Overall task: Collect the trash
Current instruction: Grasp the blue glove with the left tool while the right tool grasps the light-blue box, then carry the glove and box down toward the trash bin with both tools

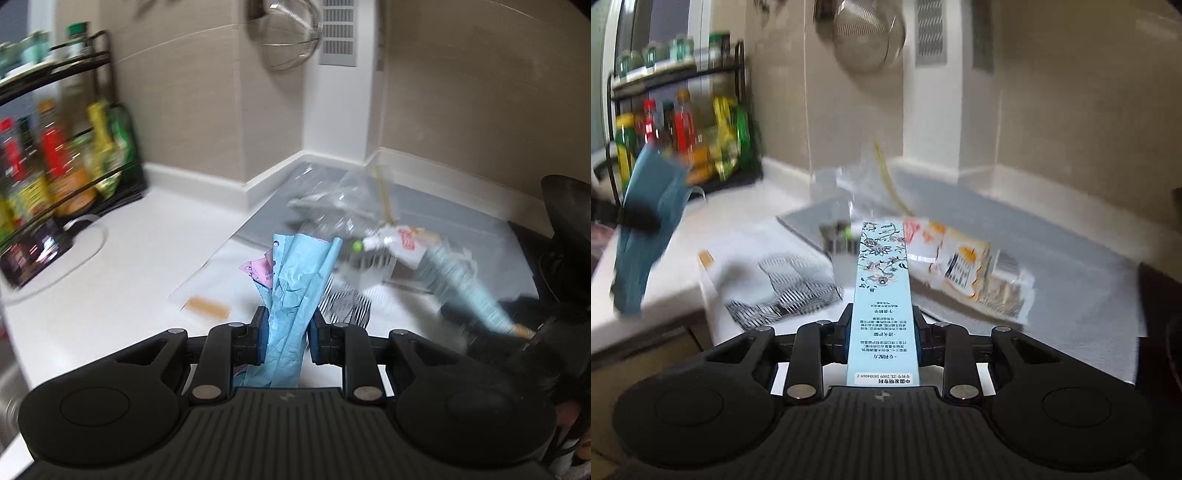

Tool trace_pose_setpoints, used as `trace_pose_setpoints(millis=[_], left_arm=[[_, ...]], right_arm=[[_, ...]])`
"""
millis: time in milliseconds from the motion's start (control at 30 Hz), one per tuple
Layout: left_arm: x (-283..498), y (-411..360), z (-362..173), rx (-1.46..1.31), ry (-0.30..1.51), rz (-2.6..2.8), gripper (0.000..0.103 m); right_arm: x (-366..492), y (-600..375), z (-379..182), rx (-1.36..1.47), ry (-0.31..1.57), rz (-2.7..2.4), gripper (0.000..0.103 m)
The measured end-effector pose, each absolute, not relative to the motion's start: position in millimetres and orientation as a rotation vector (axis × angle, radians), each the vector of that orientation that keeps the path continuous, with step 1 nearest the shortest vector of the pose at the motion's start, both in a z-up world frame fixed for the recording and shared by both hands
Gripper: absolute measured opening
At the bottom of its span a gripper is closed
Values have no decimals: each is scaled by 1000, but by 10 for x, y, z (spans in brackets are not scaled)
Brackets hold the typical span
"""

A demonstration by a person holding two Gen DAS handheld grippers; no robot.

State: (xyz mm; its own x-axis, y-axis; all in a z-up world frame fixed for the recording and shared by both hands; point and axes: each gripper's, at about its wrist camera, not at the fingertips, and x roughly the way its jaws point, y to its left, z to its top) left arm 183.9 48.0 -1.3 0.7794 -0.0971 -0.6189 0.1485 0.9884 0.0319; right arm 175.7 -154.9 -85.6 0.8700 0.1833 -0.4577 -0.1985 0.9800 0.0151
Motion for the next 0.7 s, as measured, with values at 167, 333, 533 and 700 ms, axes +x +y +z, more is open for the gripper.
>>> trace_pose_setpoints(millis=[167,333,533,700], left_arm=[[1203,701,-24,15,642,-96,24],[580,794,-201,1,662,-68,24],[41,919,-507,-24,713,-30,24],[-208,969,-692,-32,739,30,24]], right_arm=[[1234,-1530,-588,42,398,240,31],[696,-1327,-511,48,406,334,31],[205,-1038,-673,8,495,414,31],[-74,-880,-847,16,588,449,31]])
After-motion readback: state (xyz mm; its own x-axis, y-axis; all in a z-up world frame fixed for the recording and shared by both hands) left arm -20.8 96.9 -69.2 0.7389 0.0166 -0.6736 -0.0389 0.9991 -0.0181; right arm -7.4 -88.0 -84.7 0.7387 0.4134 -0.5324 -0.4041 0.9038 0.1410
